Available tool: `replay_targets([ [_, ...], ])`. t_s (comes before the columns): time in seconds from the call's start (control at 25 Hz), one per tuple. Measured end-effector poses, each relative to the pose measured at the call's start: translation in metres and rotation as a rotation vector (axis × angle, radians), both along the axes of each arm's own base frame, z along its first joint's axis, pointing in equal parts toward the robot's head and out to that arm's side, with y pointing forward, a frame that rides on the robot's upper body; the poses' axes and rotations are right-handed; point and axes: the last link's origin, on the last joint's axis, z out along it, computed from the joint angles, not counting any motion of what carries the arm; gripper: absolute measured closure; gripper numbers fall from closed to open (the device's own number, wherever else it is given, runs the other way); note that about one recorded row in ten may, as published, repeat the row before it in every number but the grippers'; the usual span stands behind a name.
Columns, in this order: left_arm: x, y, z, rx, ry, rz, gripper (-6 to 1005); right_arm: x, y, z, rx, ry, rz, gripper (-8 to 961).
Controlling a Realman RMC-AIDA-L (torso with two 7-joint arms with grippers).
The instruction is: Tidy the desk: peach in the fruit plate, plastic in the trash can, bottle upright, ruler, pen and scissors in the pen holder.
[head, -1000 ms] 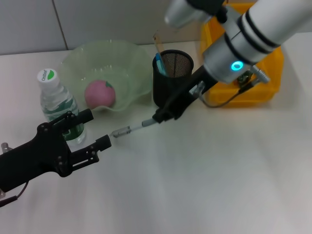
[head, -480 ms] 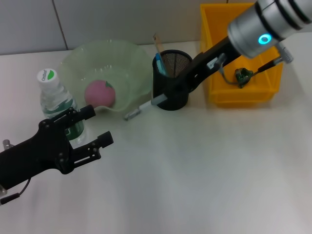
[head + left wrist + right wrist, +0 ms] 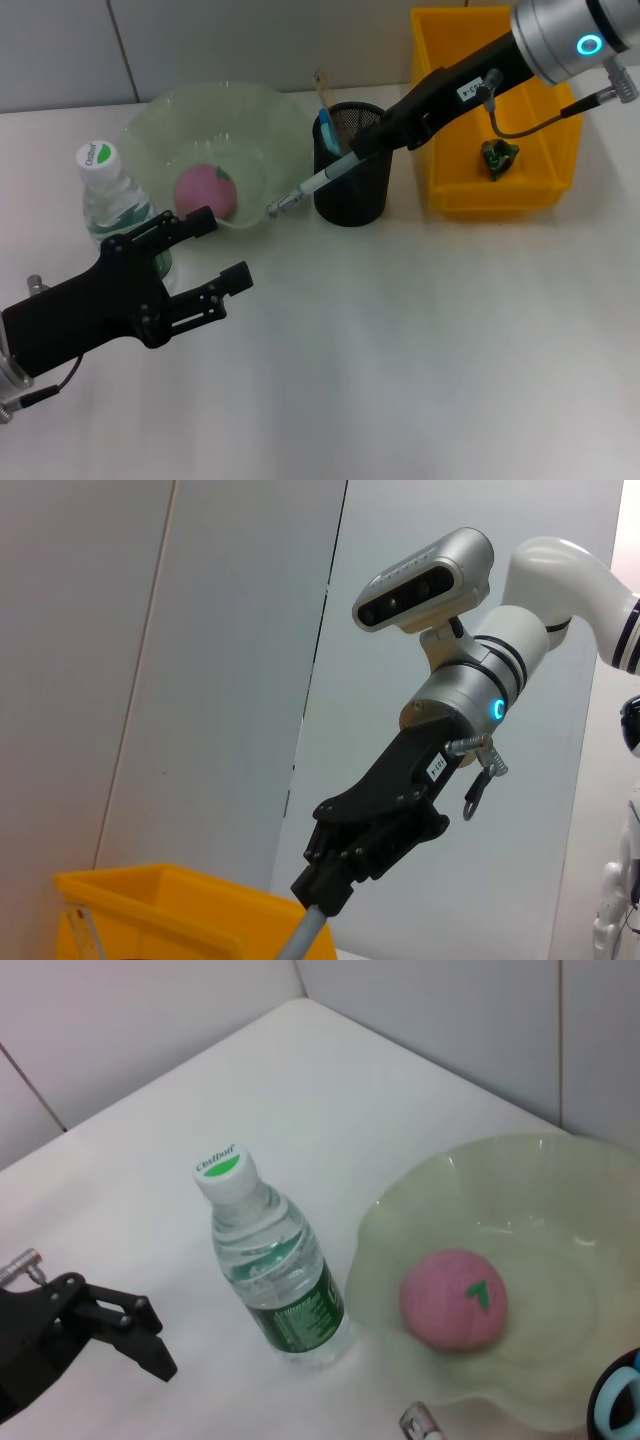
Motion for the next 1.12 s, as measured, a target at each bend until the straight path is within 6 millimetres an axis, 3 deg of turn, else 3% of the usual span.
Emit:
replay_targets([
  [1.12,0.024,0.011,-0.005,-0.023,-0.056,-0.068,184,0.002,-0.017,0.042,-0.026,0.203,0.061,861],
])
